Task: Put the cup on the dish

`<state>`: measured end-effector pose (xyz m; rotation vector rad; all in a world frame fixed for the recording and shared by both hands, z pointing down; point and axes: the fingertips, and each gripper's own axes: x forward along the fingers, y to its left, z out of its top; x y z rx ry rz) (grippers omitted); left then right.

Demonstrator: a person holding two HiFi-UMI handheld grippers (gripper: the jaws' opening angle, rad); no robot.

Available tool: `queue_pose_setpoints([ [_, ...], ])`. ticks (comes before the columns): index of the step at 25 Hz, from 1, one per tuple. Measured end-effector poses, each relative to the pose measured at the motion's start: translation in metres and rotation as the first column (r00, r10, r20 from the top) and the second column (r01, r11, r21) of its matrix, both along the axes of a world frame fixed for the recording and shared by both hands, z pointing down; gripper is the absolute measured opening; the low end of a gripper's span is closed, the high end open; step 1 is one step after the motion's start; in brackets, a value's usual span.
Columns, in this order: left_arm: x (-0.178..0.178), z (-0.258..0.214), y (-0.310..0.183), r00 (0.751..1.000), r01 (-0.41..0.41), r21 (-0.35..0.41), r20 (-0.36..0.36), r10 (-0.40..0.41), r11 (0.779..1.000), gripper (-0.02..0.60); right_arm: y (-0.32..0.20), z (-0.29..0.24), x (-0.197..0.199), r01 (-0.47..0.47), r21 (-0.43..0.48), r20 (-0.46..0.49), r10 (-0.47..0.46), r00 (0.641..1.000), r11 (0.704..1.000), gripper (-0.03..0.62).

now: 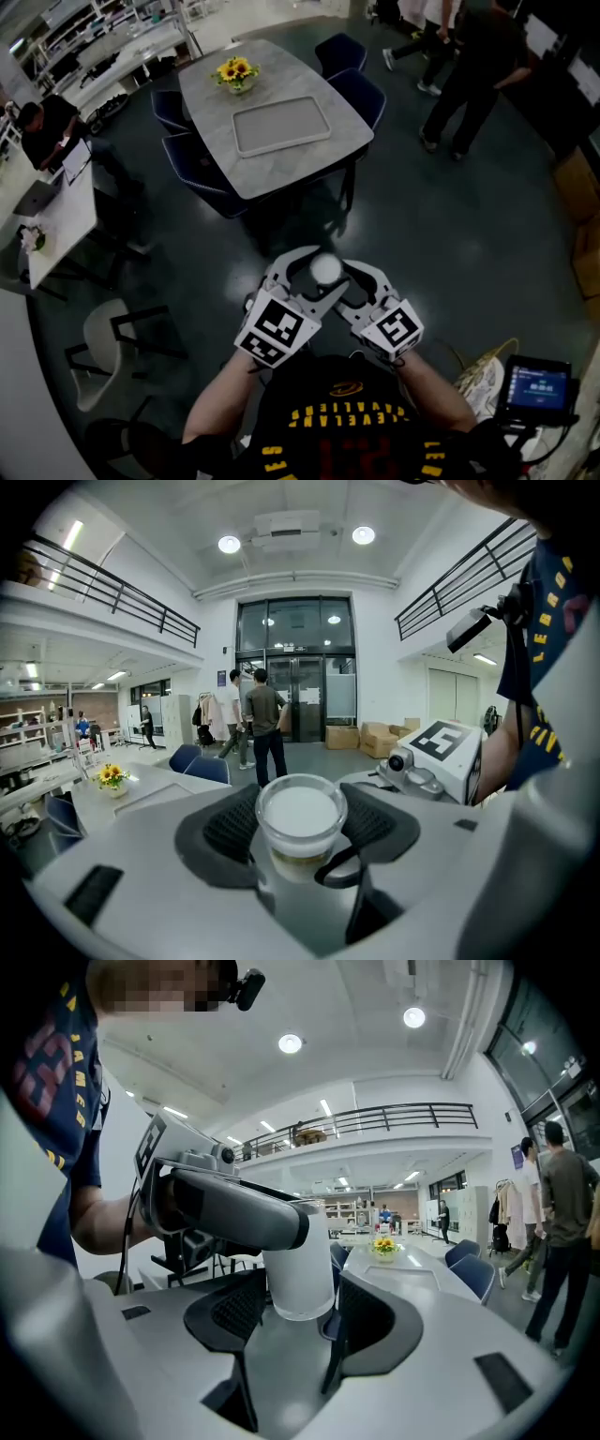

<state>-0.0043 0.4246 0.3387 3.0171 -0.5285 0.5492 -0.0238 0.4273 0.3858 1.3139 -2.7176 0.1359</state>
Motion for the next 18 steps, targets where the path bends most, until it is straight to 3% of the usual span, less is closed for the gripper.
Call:
queue_pose_setpoints([
  [7,-0.013,0.000,-0.038,0.999,-0.031,-0.007,-0.022,0.031,0.999,0.272,-0.040,-0.001,-0.016,-0.045,-0.007,0.028,0.045,0.999,0.999,0.239],
  [18,-0.033,-0.008,-0.058,0.999,-0.026,-0.030,-0.033,0.025,0.999,0.272,-0.058,-0.008,-0.036,-0.034,-0.030,0.041,0.035,0.999,0.999,0.239],
])
